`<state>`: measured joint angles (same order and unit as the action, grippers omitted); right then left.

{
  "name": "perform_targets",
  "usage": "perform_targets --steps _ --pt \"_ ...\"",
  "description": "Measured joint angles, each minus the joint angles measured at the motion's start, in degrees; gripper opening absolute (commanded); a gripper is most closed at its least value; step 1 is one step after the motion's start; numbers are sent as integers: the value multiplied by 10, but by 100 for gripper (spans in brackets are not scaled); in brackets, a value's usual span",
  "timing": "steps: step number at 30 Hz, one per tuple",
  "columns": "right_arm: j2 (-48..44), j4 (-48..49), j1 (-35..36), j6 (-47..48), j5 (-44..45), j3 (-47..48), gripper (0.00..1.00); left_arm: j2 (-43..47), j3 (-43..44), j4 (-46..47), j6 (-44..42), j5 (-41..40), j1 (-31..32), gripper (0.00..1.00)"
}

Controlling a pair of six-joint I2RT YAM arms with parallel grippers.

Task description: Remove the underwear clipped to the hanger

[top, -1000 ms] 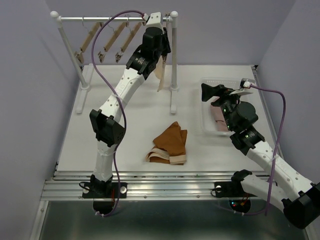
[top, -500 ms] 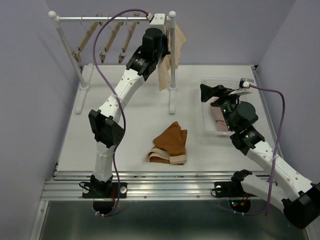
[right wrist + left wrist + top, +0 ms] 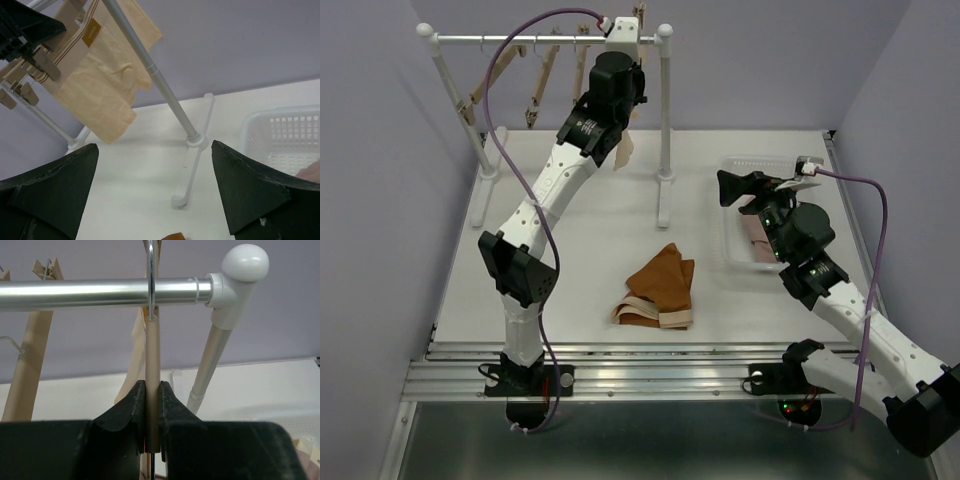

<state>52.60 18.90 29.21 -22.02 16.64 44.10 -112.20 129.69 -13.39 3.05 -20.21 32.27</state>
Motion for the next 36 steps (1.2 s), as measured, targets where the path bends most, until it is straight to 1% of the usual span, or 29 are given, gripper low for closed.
perform_targets --steps 7,13,16,17,18,21,25,29,33,36 --pt "1 -1 0 3 -2 0 100 42 -73 8 -4 -7 0 0" --pt "15 -7 0 24 -26 2 100 106 -176 16 0 -2 2 0" --pt "45 -30 0 45 -68 23 100 151 -238 19 9 0 4 0" --pt "58 -39 0 50 -85 33 100 176 -273 19 15 3 6 0" --pt "73 -46 0 57 -106 43 100 188 -284 18 16 3 7 0" --pt "116 -77 0 80 -169 68 100 256 -367 35 28 8 16 0" --pt "182 -119 8 109 -221 104 100 344 -457 38 42 17 29 0" --pt "266 -173 66 147 -211 132 100 417 -523 41 66 28 36 0" --pt "361 -225 142 169 -148 139 100 471 -570 33 87 21 37 0" --pt "420 -263 176 166 -110 140 100 492 -589 32 98 14 37 0"
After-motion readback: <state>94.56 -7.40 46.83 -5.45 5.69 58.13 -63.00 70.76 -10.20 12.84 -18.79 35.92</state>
